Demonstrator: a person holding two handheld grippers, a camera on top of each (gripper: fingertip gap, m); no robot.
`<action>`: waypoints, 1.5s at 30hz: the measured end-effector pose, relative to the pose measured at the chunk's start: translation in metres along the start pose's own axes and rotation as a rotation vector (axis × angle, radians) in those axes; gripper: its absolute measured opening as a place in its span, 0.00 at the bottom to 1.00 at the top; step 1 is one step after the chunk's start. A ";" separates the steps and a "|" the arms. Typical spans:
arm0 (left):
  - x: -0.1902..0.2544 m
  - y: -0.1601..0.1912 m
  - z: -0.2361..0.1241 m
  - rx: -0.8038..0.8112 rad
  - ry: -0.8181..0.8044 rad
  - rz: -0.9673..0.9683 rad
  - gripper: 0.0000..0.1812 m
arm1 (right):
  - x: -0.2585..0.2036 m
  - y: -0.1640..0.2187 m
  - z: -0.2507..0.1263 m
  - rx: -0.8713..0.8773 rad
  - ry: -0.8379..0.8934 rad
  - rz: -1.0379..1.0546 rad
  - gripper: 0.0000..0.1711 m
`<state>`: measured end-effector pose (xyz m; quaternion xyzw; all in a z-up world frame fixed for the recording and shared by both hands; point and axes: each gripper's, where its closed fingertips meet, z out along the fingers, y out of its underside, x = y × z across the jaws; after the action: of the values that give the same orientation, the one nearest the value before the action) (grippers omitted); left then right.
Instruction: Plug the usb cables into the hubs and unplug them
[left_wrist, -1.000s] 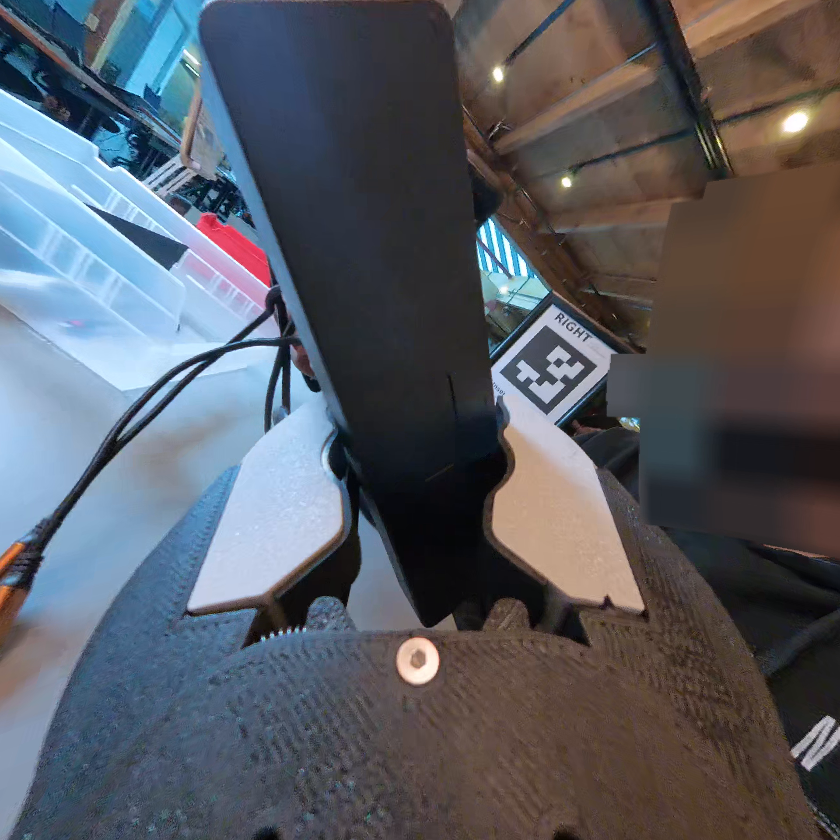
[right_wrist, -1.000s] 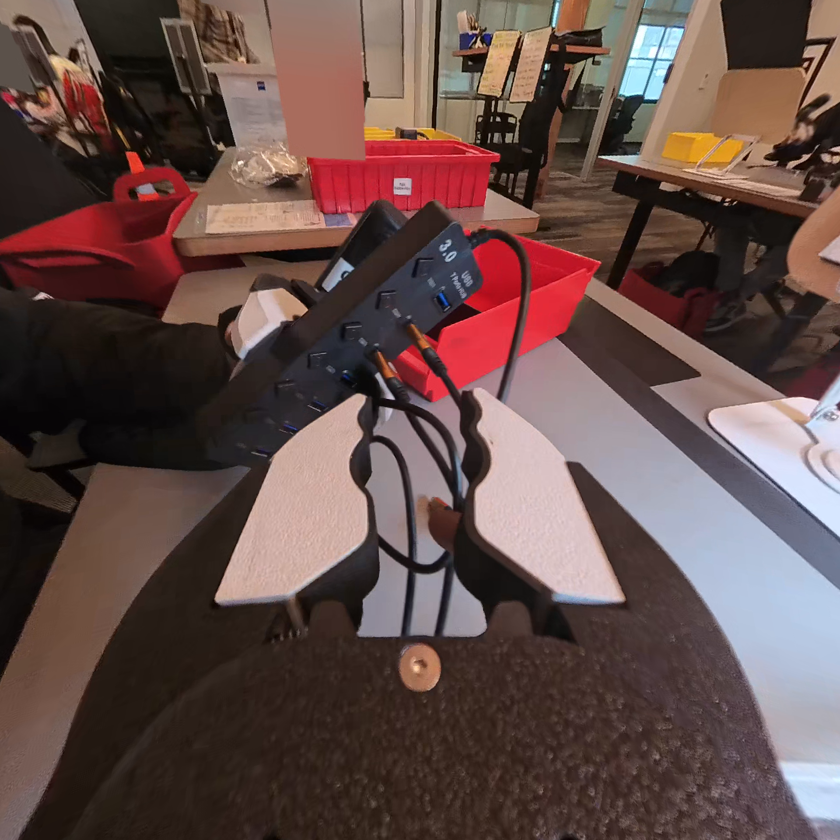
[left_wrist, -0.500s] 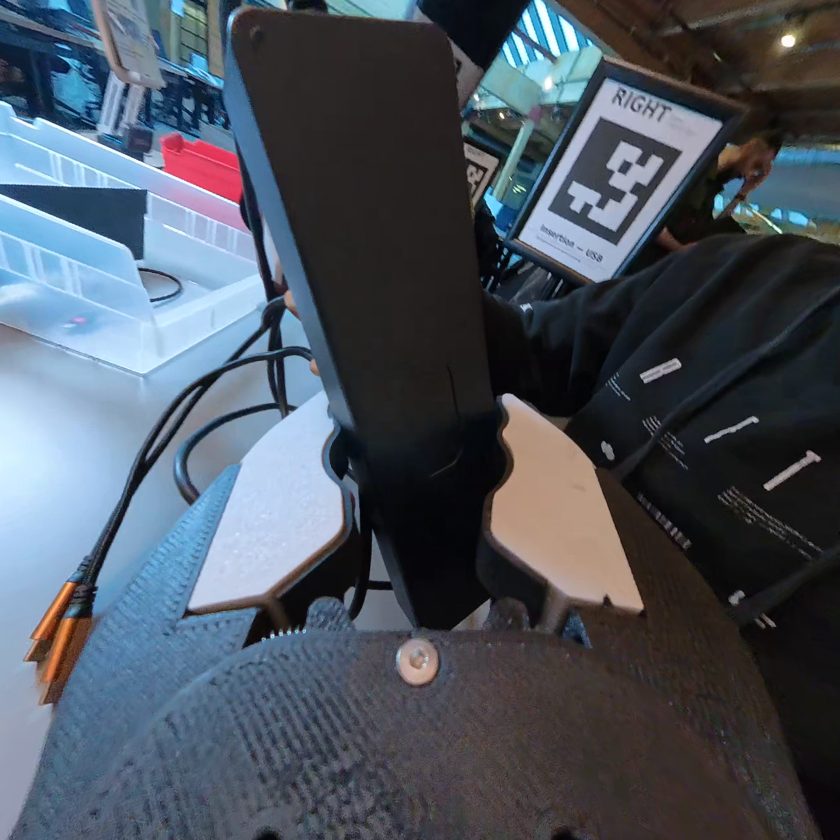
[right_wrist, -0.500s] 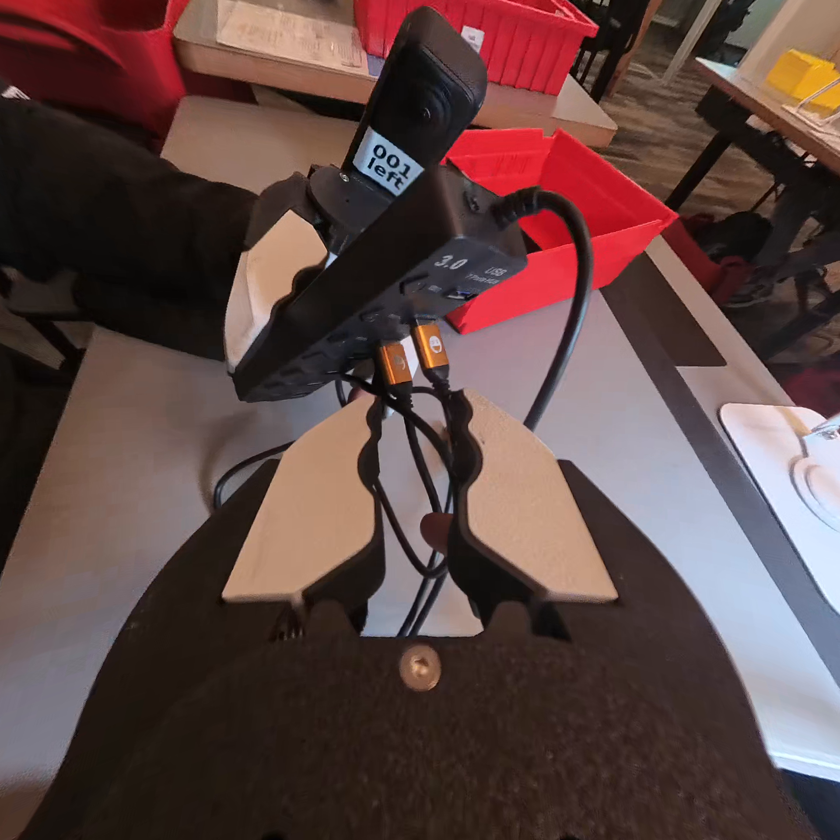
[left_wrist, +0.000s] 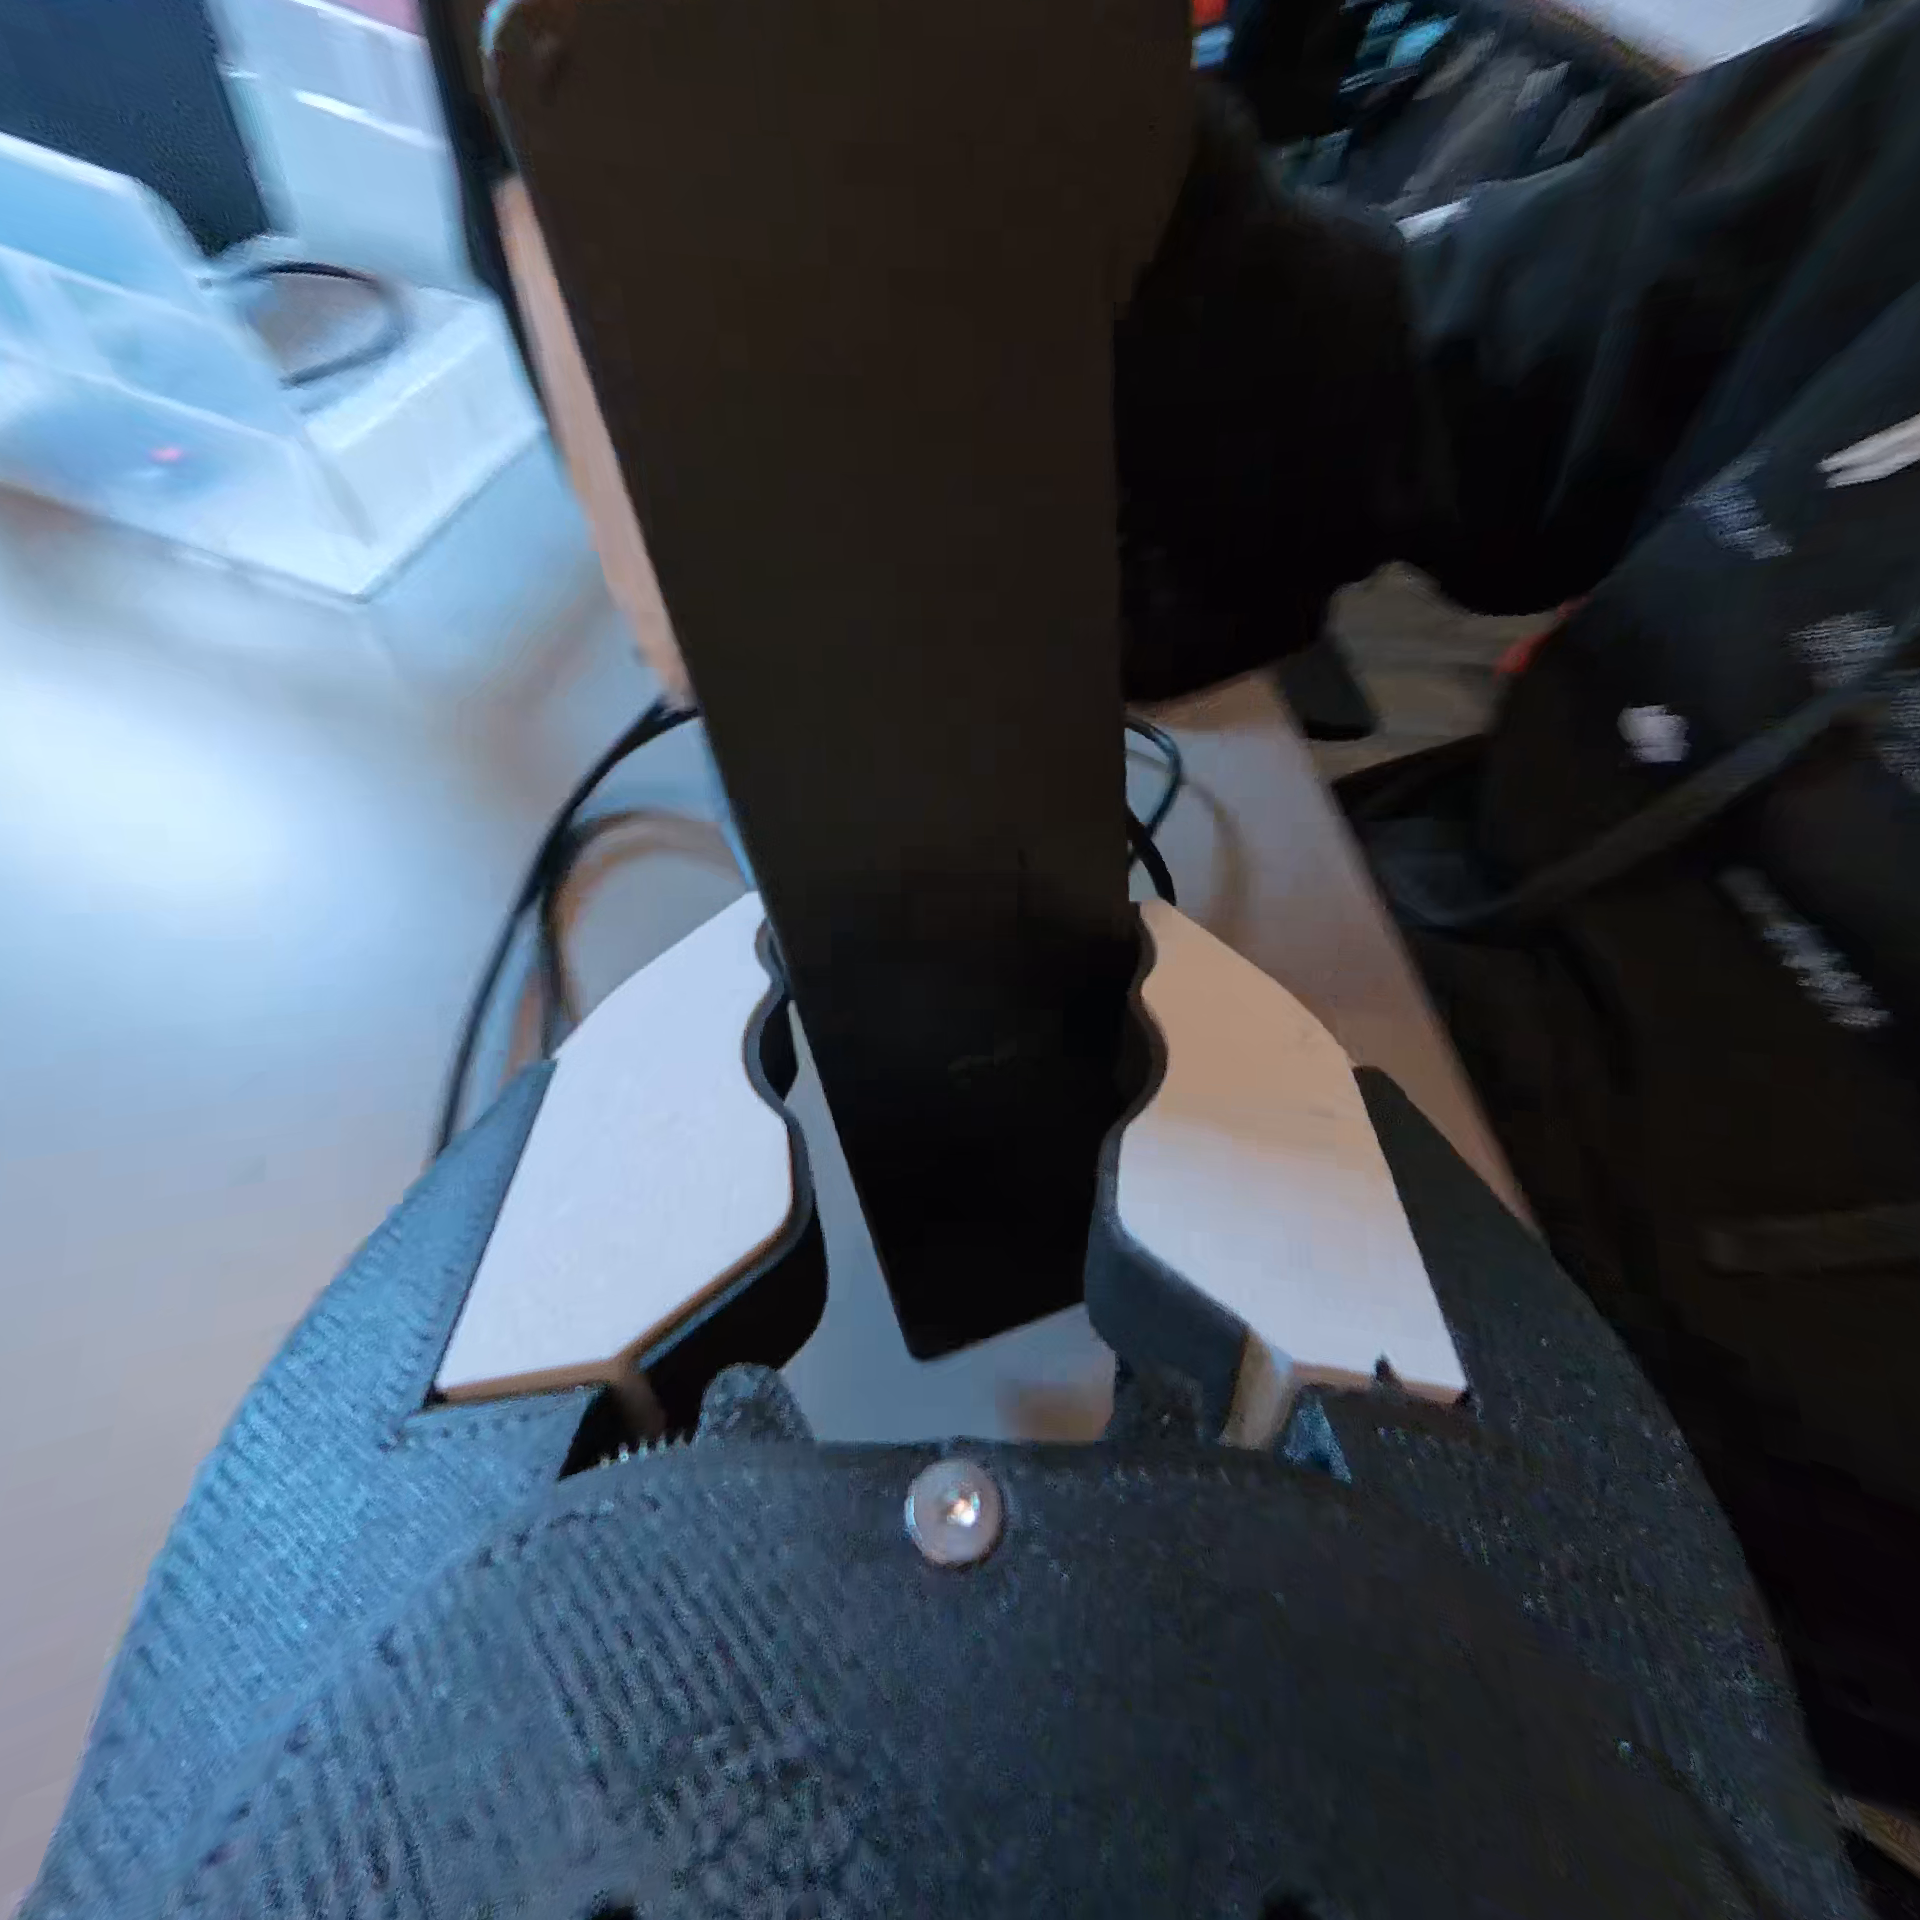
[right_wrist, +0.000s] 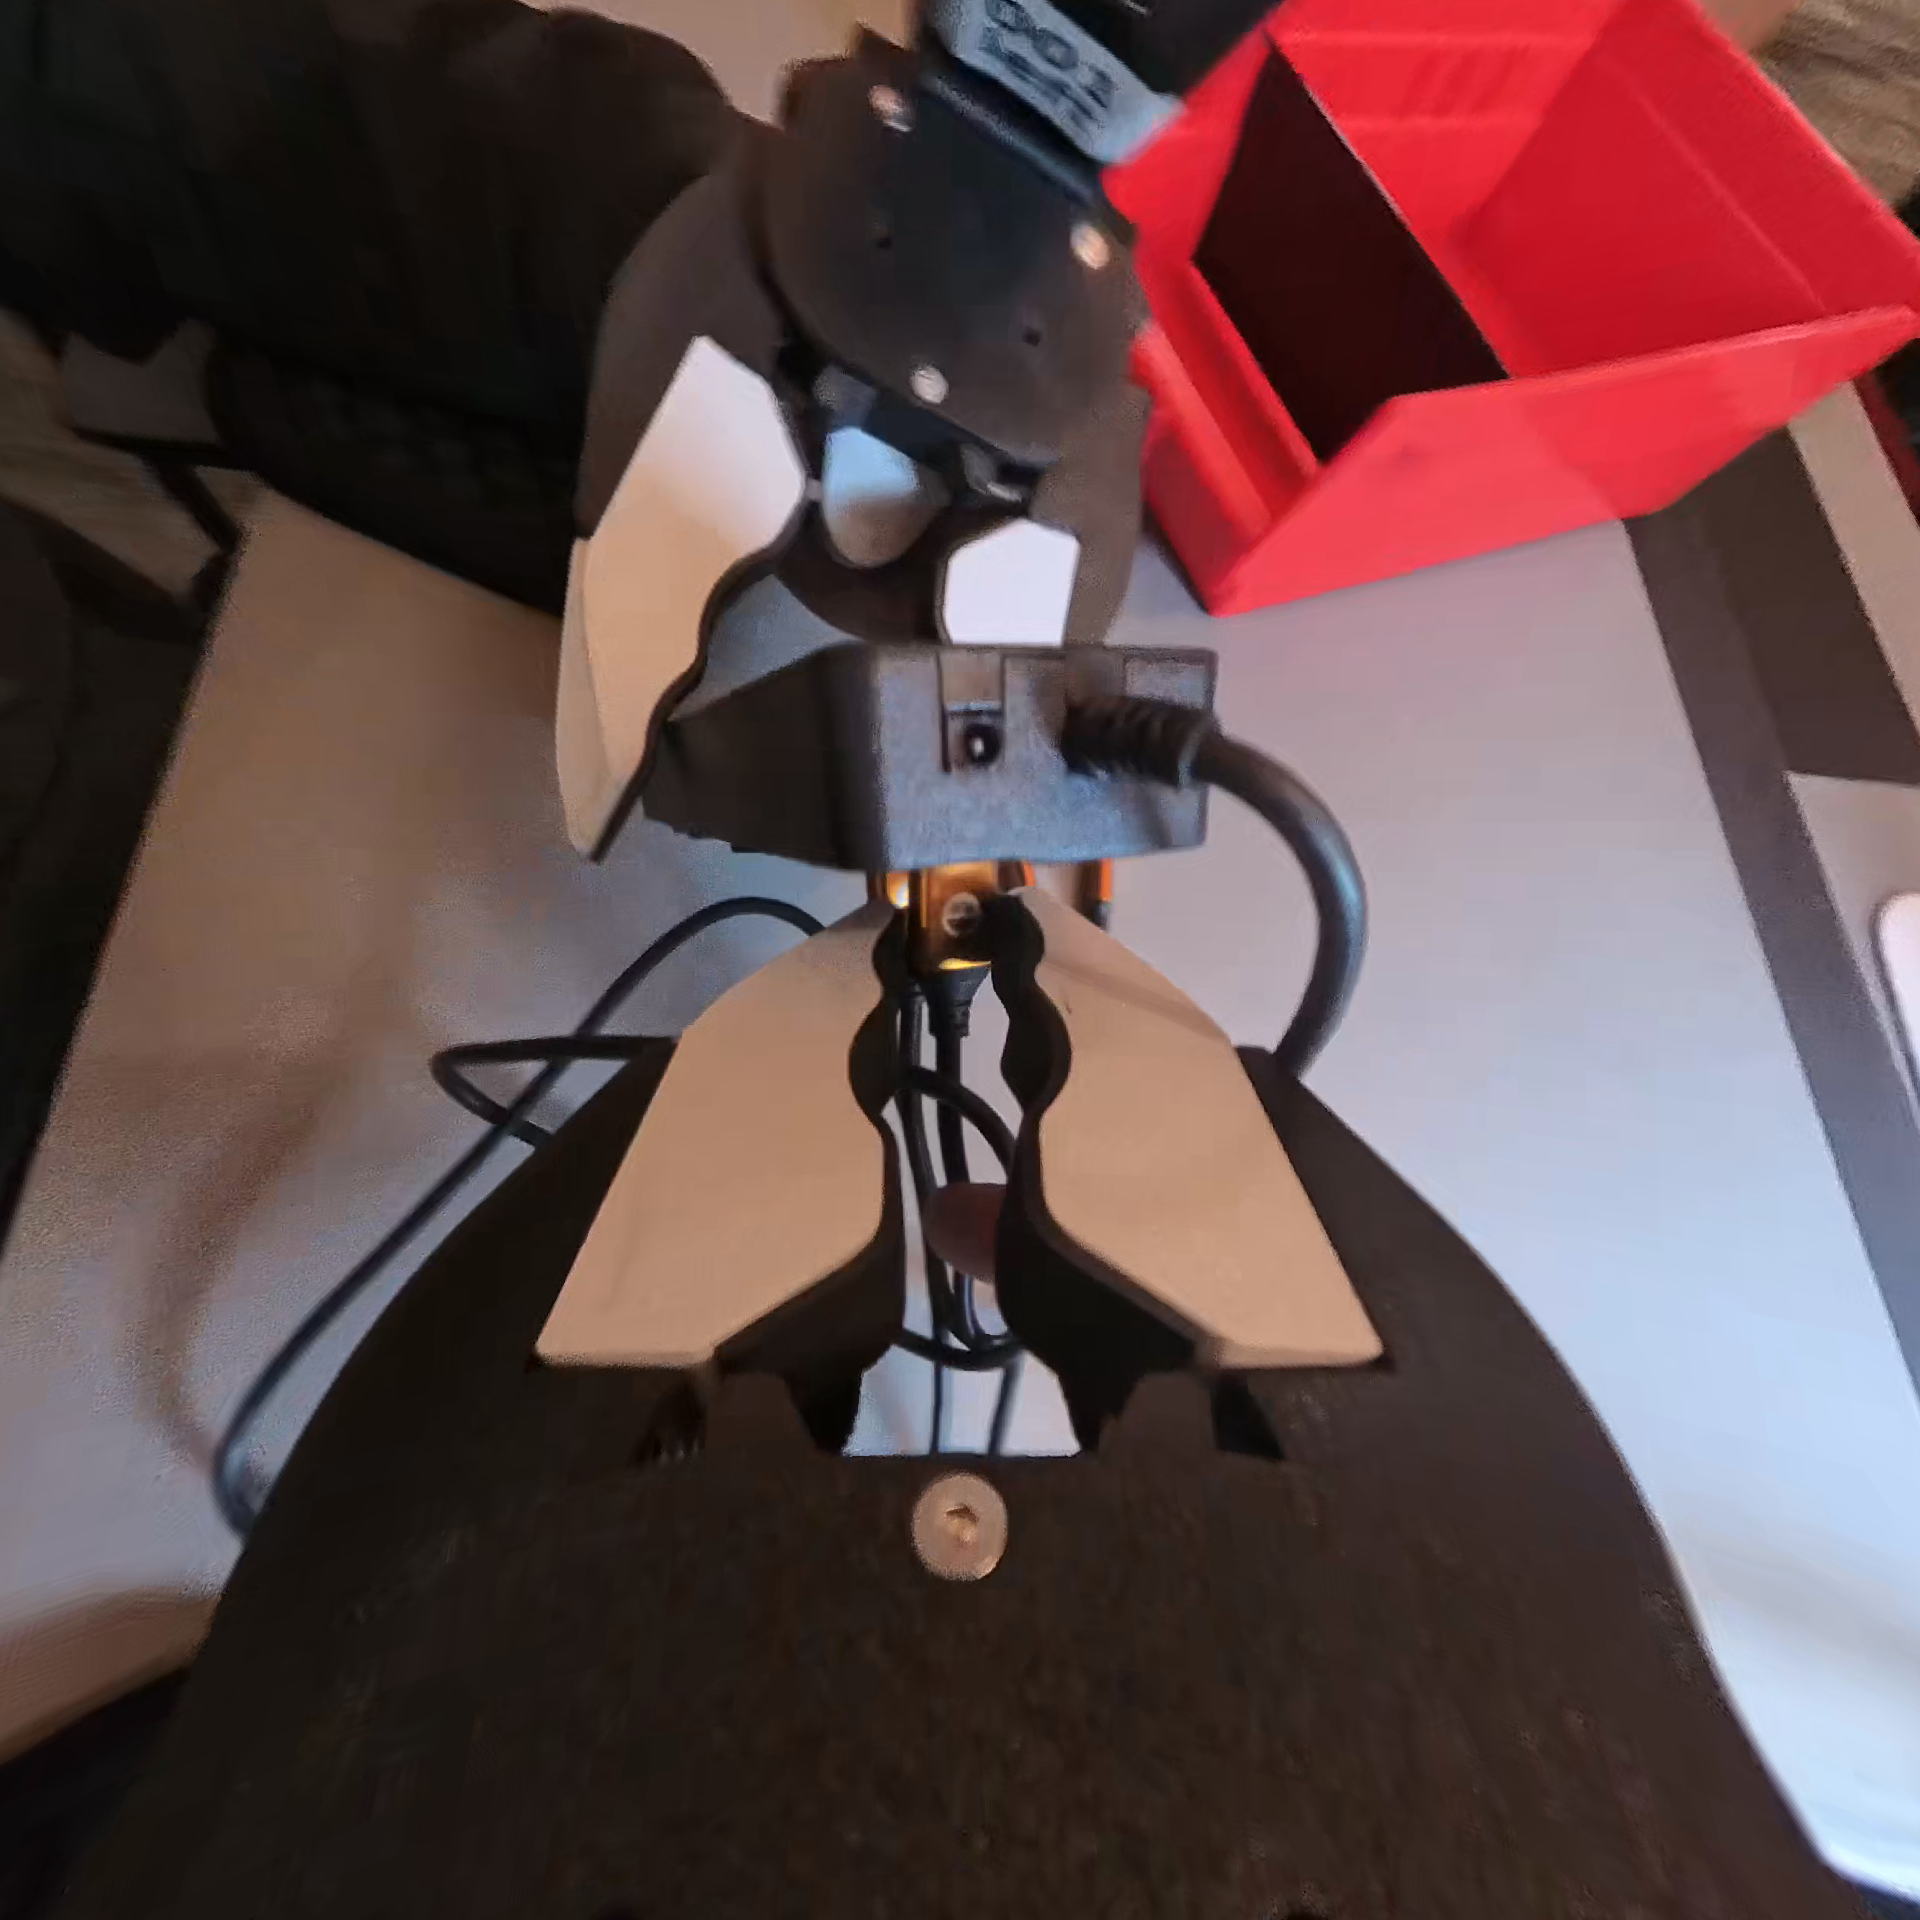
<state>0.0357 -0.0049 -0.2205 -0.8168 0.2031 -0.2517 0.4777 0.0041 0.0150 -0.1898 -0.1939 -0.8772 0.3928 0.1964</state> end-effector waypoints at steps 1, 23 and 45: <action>-0.012 0.000 -0.003 -0.006 -0.088 0.018 0.32 | 0.006 0.002 0.000 -0.016 0.039 0.008 0.09; -0.005 -0.069 -0.096 0.170 -0.538 0.379 0.31 | 0.004 -0.001 -0.014 0.005 0.102 -0.094 0.09; -0.067 -0.038 -0.121 0.218 -0.741 0.030 0.31 | 0.147 -0.062 -0.308 0.462 0.617 0.098 0.09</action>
<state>-0.0865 -0.0310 -0.1510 -0.7937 0.0009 0.0473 0.6064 0.0213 0.2381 0.0749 -0.2955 -0.6550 0.5122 0.4705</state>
